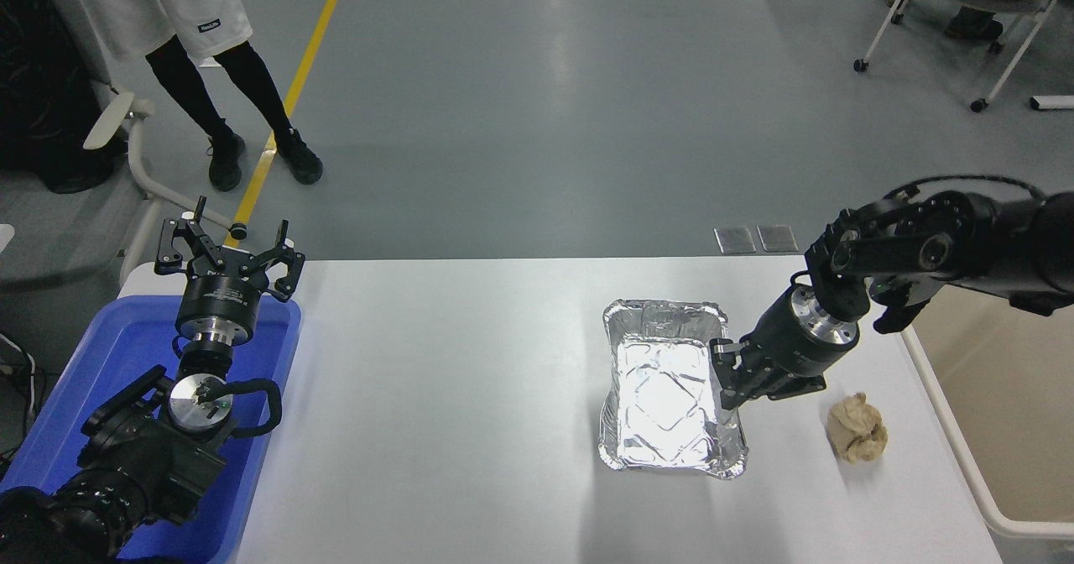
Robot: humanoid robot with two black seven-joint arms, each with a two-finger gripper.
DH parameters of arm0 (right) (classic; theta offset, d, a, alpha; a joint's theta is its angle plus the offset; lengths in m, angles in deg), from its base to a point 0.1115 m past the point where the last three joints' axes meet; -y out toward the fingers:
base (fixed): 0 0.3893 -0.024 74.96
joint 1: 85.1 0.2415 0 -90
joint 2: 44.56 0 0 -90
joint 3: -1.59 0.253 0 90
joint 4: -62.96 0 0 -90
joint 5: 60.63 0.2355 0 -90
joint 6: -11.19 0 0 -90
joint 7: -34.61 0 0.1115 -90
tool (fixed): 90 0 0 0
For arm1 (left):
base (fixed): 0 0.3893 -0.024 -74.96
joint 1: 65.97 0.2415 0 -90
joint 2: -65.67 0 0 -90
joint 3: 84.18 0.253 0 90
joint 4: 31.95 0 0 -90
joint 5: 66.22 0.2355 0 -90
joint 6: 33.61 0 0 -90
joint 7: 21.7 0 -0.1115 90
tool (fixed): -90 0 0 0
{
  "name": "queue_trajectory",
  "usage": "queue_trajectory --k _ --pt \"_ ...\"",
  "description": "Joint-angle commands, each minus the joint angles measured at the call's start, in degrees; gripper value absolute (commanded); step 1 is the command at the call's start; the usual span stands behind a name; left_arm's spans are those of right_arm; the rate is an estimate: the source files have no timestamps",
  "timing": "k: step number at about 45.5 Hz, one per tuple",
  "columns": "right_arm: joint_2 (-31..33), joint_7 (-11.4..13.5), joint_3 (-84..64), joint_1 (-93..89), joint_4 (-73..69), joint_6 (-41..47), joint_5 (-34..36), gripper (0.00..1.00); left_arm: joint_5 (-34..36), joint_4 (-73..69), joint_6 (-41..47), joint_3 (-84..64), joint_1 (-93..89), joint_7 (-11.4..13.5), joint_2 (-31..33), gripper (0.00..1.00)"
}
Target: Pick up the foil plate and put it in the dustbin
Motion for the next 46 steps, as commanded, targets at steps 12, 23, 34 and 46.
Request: queue_trajectory --k 12,23,34,46 --pt "2.4 0.2 -2.0 13.6 -0.7 2.9 -0.8 0.0 0.0 -0.1 0.0 0.0 0.0 0.0 0.0 0.99" --pt "3.8 0.2 -3.6 20.6 -0.7 2.9 -1.3 0.0 0.0 0.0 0.0 0.0 0.0 0.0 0.0 0.99" --pt "5.6 0.2 -3.8 26.5 -0.7 2.9 -2.0 0.0 0.0 0.0 0.0 0.0 0.0 0.0 0.0 0.99" --pt "6.4 0.2 -4.0 28.1 -0.7 2.9 -3.6 0.0 0.0 0.0 0.0 0.0 0.0 0.0 0.0 0.99"
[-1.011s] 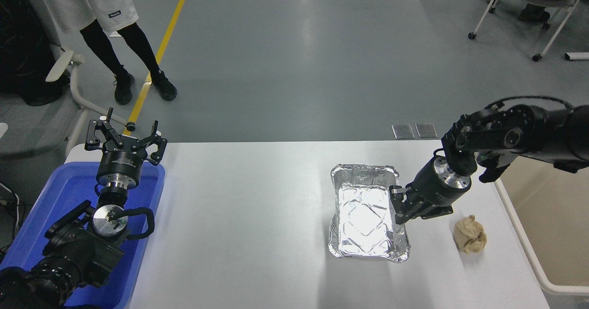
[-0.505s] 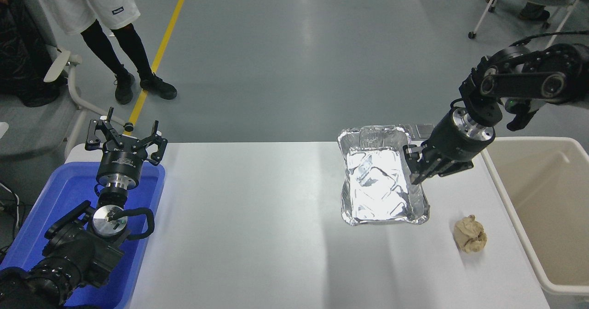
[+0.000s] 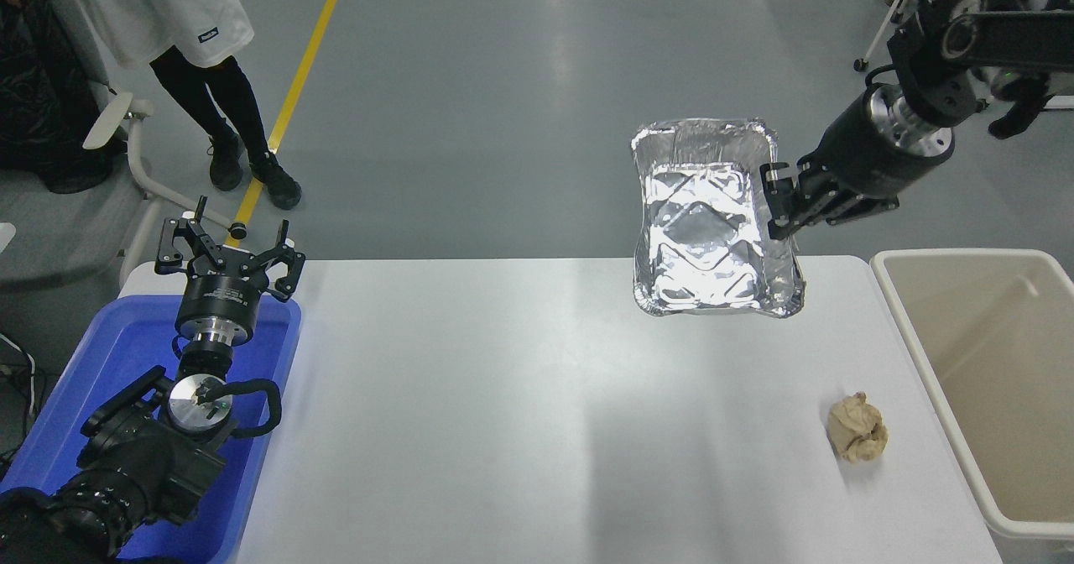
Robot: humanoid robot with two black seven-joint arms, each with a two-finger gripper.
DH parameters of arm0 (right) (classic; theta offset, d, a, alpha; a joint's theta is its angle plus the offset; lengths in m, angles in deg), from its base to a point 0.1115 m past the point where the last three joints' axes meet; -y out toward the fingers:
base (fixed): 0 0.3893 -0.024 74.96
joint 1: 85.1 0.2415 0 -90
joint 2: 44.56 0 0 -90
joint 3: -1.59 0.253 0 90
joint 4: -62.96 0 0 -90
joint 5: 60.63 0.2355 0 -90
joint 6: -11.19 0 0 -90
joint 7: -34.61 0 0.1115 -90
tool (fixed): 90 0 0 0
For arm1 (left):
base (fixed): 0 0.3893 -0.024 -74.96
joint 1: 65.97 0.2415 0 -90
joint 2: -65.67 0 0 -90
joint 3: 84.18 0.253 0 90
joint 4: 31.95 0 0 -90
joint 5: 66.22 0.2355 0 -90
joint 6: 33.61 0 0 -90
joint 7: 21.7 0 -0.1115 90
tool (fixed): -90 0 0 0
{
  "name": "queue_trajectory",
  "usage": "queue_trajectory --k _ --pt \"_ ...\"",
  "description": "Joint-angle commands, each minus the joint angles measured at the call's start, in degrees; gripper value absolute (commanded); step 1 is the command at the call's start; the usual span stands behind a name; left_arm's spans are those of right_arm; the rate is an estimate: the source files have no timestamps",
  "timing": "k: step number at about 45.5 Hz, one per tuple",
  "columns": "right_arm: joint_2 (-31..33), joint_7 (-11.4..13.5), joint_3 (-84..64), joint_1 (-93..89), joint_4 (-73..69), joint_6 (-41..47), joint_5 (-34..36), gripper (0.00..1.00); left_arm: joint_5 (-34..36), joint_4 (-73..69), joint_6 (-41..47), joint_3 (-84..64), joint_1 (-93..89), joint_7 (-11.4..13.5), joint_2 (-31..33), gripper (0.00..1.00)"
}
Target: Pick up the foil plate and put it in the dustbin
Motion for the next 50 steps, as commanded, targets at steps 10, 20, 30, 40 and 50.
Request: queue_trajectory --k 10,20,30,40,50 --pt "1.7 0.0 -1.6 2.3 0.2 0.0 -2.1 0.0 0.0 -0.1 0.0 0.0 0.0 0.0 0.0 0.99" --pt "4.5 0.0 -4.1 2.5 0.6 0.0 -2.1 0.0 0.0 0.0 0.0 0.0 0.0 0.0 0.0 0.99" --pt "9.6 0.2 -4.5 1.5 1.2 0.0 -7.2 0.0 0.0 0.0 0.0 0.0 0.0 0.0 0.0 0.99" --pt "17.5 0.2 -8.3 -1.9 6.7 0.0 -8.9 0.0 0.0 0.0 0.0 0.0 0.0 0.0 0.0 0.99" --pt "21.4 0.2 -9.1 -11.9 18.3 0.0 -8.6 0.0 0.0 0.0 0.0 0.0 0.0 0.0 0.0 0.99"
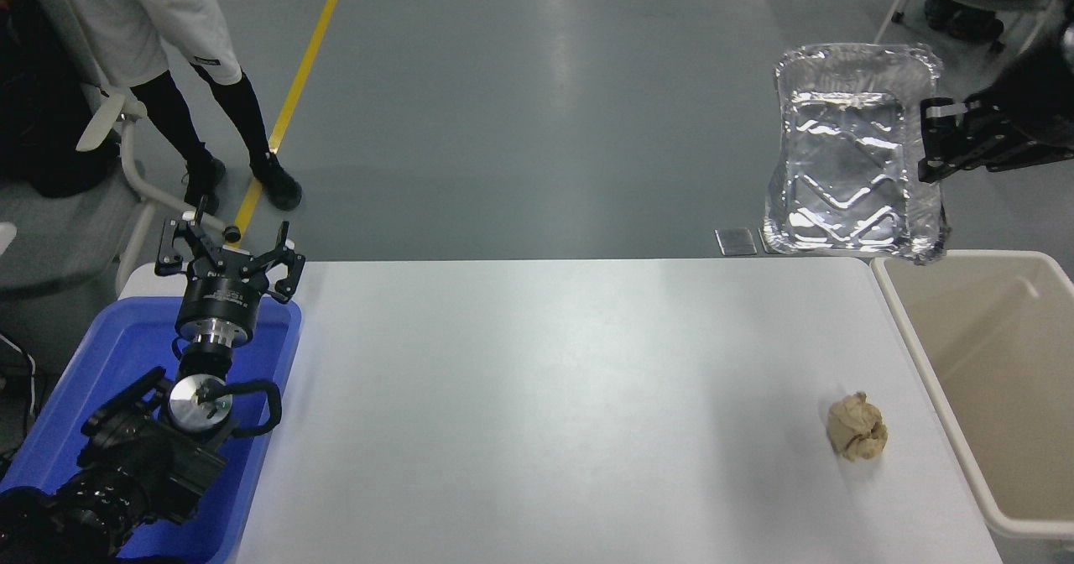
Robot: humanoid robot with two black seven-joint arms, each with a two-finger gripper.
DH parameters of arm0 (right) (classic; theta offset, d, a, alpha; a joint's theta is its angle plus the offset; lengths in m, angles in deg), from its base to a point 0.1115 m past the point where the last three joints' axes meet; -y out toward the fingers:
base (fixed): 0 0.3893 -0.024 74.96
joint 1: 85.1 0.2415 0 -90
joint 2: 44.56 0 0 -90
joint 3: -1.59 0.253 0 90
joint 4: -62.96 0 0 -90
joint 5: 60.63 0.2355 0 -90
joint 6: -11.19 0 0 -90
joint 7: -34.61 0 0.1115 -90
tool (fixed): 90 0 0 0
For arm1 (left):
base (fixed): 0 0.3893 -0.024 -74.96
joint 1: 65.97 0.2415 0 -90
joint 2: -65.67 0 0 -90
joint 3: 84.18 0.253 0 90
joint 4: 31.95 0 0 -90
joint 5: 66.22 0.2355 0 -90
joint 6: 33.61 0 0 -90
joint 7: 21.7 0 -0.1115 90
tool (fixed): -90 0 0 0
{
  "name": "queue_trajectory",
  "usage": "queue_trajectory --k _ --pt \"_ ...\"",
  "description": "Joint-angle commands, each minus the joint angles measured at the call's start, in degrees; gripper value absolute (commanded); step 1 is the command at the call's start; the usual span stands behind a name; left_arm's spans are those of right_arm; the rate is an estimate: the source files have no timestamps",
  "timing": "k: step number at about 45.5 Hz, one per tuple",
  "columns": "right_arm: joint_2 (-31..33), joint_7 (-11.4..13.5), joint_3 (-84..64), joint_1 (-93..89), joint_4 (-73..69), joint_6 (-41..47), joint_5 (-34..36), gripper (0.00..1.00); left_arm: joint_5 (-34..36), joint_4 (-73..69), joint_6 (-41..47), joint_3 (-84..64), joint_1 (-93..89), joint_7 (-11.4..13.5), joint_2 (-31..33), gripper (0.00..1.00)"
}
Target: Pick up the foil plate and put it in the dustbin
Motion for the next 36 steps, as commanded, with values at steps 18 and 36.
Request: queue_trajectory --k 18,36 --pt "9.4 0.0 13.8 -31.9 28.5 0.0 0.6 0.0 0.0 0.0 0.0 0.0 0.0 0.0 0.0 0.99" --pt "8.3 0.0 32.5 -54.5 46.2 0.0 0.5 0.0 0.0 0.0 0.0 0.0 0.0 0.0 0.0 0.99"
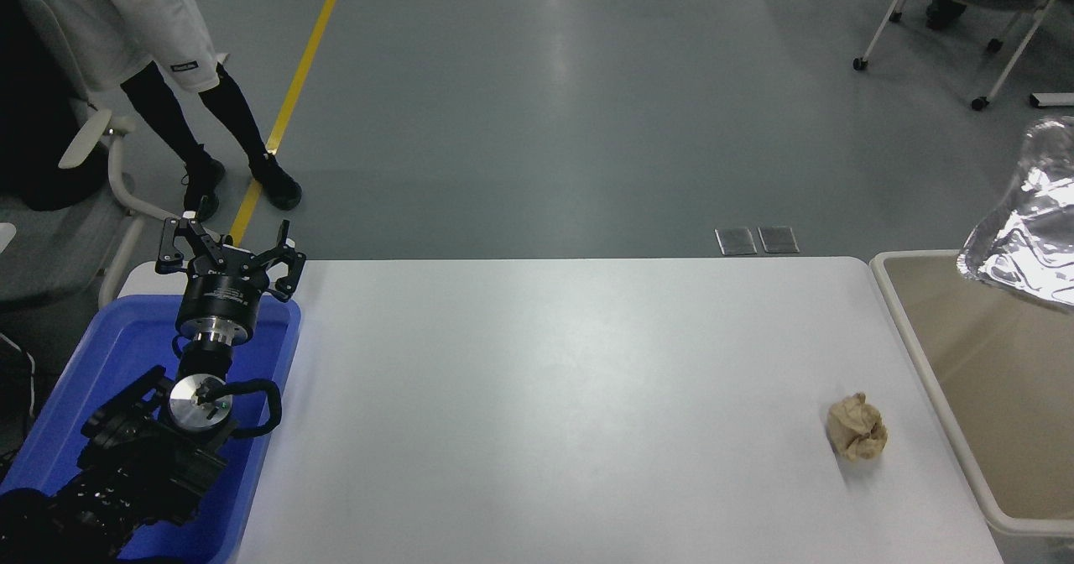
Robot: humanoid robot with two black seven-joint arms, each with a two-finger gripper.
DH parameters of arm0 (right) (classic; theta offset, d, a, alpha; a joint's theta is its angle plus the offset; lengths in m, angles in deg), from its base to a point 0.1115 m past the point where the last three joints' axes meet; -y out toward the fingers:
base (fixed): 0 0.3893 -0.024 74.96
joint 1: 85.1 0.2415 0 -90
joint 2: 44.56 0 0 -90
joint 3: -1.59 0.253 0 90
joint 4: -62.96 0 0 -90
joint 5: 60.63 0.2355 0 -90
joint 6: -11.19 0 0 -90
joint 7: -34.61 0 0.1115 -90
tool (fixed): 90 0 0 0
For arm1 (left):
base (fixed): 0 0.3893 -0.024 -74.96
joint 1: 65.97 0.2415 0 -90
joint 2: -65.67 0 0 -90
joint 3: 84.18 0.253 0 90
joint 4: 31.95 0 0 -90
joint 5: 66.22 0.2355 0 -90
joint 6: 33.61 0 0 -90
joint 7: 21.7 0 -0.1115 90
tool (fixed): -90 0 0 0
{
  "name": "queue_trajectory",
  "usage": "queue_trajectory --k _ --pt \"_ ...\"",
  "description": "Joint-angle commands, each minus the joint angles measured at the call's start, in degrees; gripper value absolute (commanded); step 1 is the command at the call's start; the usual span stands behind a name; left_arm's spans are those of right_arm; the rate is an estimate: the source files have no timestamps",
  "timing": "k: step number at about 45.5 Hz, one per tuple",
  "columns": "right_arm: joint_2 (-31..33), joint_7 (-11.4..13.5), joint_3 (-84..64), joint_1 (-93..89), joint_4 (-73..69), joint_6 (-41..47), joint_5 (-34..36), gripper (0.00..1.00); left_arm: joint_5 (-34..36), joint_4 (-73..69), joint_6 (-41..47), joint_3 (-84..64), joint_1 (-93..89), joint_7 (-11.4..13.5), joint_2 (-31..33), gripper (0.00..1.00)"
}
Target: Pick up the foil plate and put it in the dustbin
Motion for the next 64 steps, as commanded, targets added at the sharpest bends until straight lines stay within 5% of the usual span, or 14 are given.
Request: queue_trajectory --k 1,28,42,64 --pt "-0.8 0.0 11.7 -14.6 11.2 0.0 0.0 0.0 0.1 0.0 0.0 0.0 0.0 0.0 0.0 0.99" --pt "-7.9 0.0 22.2 -32.6 14.4 0.0 10.1 0.0 0.0 0.0 0.0 0.0 0.0 0.0 0.0 0.99" --pt "-12.2 -0.2 35.6 -40.8 14.3 -21.0 14.1 0.0 0.0 -0.1 0.0 0.0 0.0 0.0 0.0 0.99" --pt "-18.3 -0.5 36.6 -41.5 14.4 -44.5 14.2 0.0 0.0 0.0 0.0 0.0 0.0 0.0 0.0 0.99"
